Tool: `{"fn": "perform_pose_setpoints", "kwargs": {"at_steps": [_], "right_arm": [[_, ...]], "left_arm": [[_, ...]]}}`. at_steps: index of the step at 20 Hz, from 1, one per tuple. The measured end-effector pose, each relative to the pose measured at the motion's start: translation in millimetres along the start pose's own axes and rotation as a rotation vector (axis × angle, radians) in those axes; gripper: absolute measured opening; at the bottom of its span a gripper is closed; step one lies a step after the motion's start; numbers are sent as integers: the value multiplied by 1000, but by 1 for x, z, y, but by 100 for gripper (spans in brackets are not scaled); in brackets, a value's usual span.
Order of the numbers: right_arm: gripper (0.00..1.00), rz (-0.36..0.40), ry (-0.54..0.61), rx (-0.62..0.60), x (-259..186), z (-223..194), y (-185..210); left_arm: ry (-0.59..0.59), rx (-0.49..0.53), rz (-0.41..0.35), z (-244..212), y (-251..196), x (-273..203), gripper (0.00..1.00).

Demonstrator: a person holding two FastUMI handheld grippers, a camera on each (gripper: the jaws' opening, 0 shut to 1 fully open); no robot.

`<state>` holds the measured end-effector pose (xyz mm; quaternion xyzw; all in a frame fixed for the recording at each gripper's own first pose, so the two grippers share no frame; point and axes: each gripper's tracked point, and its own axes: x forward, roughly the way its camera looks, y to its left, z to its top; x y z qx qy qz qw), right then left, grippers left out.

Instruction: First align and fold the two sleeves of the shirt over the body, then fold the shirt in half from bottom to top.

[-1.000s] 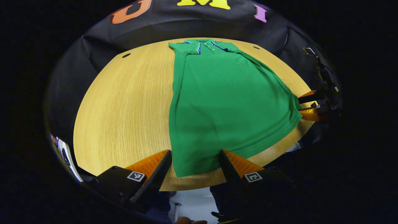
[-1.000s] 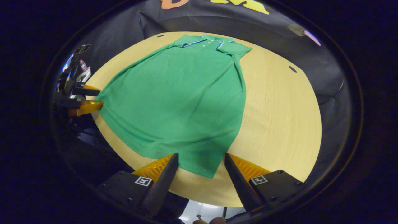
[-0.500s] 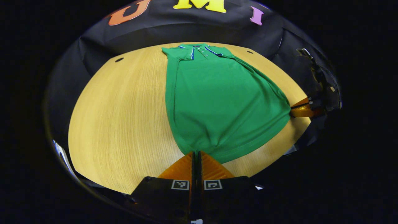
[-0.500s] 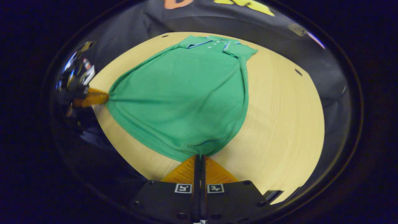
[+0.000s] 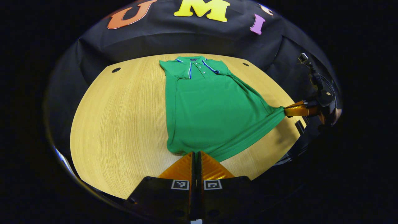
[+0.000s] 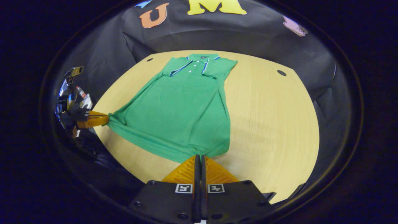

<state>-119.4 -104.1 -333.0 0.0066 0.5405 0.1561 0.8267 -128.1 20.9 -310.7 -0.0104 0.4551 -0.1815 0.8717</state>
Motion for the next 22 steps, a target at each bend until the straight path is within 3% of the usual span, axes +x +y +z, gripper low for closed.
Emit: {"fn": "perform_pose_setpoints", "kwargs": {"at_steps": [3,12,17,22], "right_arm": [[5,-7,-69,-6,-7,37,-1],[0,-39,-219,-26,-19,125,-17],[3,-56,-290,-22,-15,174,-28],[2,-69,-359,-27,-2,237,-37]], "left_arm": [[-49,-27,7,34,9,-1,3],[-212,-66,20,138,28,0,3],[-265,-155,18,191,42,11,3],[-321,-113,37,245,61,30,3]]}}
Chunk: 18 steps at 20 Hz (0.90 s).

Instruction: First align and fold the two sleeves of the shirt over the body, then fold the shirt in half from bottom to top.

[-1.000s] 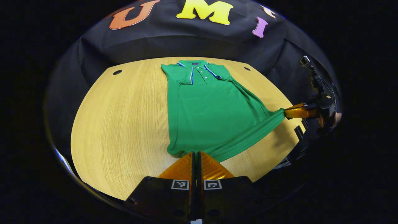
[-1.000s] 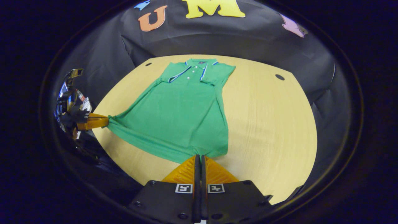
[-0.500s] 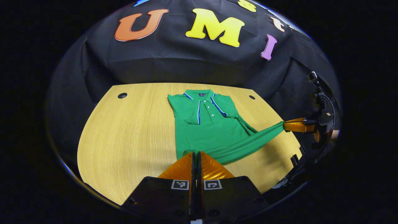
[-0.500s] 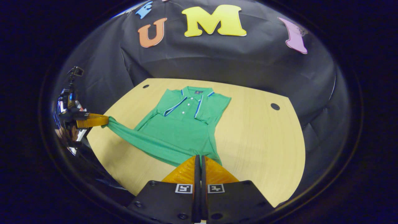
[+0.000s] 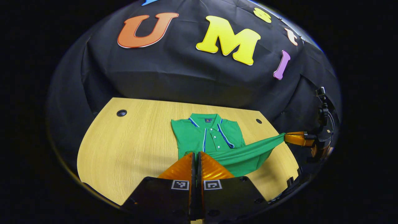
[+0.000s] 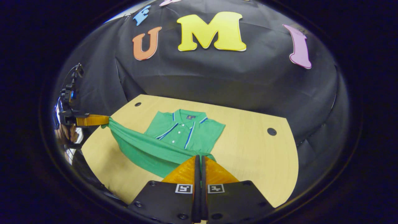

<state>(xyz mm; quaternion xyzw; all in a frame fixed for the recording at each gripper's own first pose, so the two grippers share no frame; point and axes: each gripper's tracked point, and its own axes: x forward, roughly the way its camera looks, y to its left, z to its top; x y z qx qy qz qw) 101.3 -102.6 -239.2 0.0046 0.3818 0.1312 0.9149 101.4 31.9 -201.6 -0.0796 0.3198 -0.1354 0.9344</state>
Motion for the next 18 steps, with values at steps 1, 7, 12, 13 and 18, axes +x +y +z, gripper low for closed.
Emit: {"fn": "perform_pose_setpoints", "kwargs": {"at_steps": [1,7,12,13,18], "right_arm": [[0,-4,-9,2,7,10,-2],[3,-34,-68,15,47,67,-18],[2,-59,-94,33,90,98,-34],[2,-66,-99,32,100,102,-36],[0,-80,-75,24,167,97,-39]], "left_arm": [[-9,7,-2,9,1,7,3],[-74,9,3,69,18,54,3],[-113,19,7,108,30,96,3],[-119,27,13,111,33,106,3],[-92,-25,35,88,50,161,3]]}}
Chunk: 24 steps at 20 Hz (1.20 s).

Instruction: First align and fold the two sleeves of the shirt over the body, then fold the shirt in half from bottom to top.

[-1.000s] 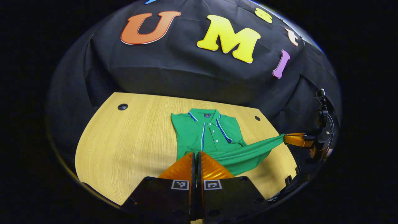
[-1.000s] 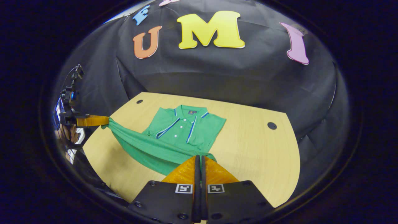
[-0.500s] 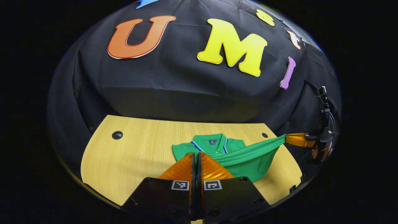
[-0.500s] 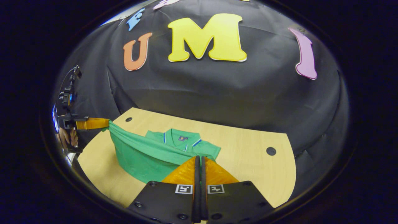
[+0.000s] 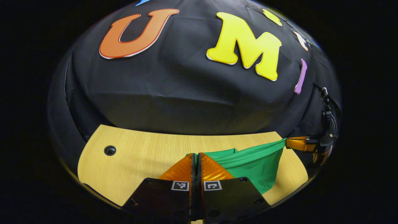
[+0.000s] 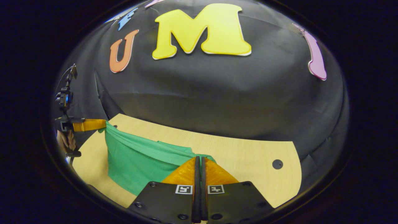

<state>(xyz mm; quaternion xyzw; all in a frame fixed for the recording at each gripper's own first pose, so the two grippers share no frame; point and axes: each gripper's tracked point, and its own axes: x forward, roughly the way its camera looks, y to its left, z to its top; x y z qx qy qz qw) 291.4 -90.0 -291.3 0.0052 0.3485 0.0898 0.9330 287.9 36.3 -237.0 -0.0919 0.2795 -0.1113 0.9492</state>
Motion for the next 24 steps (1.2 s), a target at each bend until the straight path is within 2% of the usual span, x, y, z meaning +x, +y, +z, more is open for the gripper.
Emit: {"fn": "perform_pose_setpoints", "kwargs": {"at_steps": [4,5,6,7,8,10,11,12,15,16,17,20,24], "right_arm": [[2,-23,42,-20,44,-14,-1],[2,-34,48,-19,51,-18,-3],[3,-47,55,-21,58,-22,-6],[3,-60,62,-21,63,-25,-8],[3,-77,67,-21,66,-27,-11],[1,-96,56,-16,71,-24,-14],[14,-100,46,-16,70,-22,-15],[18,-106,37,-21,70,-19,-14],[72,-131,-16,-19,57,-3,-13],[90,-133,-40,-3,51,6,-10],[96,-142,-58,10,42,14,-10],[96,-161,-126,27,9,42,-6],[96,-177,-269,44,-60,84,8]], "left_arm": [[30,6,29,-22,10,37,3],[20,19,31,-21,10,45,10],[12,34,34,-21,10,54,10],[7,51,39,-22,10,60,4],[10,70,49,-24,11,66,4],[27,107,59,-29,9,75,10],[34,112,58,-29,6,74,30],[31,117,64,-26,3,73,48],[10,111,83,-16,0,58,100],[1,110,97,-11,0,50,100],[-14,104,108,-4,-2,37,100],[-92,74,139,26,-7,-3,100],[-215,61,165,69,-20,-71,100]]}}
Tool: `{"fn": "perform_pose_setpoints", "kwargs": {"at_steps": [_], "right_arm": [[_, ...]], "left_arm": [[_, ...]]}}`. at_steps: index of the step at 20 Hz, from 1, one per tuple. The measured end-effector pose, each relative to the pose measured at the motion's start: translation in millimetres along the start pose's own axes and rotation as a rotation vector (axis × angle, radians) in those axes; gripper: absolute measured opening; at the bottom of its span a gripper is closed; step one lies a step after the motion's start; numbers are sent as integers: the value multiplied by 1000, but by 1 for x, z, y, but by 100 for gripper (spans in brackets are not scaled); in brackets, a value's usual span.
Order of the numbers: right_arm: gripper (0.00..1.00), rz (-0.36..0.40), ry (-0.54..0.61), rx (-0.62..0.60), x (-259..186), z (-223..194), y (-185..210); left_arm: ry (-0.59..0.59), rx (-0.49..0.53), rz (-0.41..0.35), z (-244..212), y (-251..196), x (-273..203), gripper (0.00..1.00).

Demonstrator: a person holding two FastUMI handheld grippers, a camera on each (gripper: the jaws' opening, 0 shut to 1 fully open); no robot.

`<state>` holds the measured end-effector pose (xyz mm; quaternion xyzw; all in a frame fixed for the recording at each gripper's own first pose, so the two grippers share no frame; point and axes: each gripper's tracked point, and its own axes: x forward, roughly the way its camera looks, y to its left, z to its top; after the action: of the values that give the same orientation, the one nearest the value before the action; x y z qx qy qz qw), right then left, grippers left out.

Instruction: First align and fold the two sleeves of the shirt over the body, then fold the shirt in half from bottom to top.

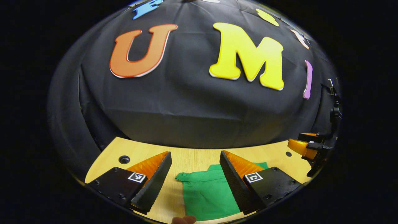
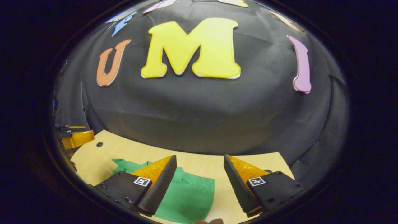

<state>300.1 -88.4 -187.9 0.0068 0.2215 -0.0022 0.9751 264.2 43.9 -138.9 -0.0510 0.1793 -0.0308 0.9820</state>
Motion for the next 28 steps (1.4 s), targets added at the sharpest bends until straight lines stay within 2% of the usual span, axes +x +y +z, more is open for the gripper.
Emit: {"fn": "perform_pose_setpoints", "kwargs": {"at_steps": [4,8,10,14,15,16,17,20,22,23,27,28], "right_arm": [[96,-3,-109,2,-79,38,11],[96,-10,-209,1,-157,67,23],[96,-7,-242,2,-202,67,30],[96,-35,-335,-15,-270,71,34],[96,-44,-351,-17,-283,67,34],[96,-52,-356,-16,-298,62,36],[96,-56,-357,-7,-311,57,39],[96,-60,-373,-2,-332,46,47],[96,-79,-358,-26,-340,35,47],[96,-76,-346,-16,-344,30,49],[96,-53,-328,35,-355,19,60],[96,-51,-331,26,-355,21,62]], "left_arm": [[-108,15,57,46,6,-65,99],[-196,50,62,74,-3,-136,99],[-233,70,59,82,-14,-168,99],[-258,19,16,72,-48,-224,99],[-257,9,11,64,-53,-237,90],[-252,14,16,56,-55,-244,100],[-258,29,32,50,-54,-254,100],[-266,63,62,31,-51,-279,100],[-279,70,75,27,-48,-291,89],[-281,66,76,24,-49,-294,100],[-298,70,100,28,-41,-305,99],[-302,67,105,30,-40,-305,89]]}}
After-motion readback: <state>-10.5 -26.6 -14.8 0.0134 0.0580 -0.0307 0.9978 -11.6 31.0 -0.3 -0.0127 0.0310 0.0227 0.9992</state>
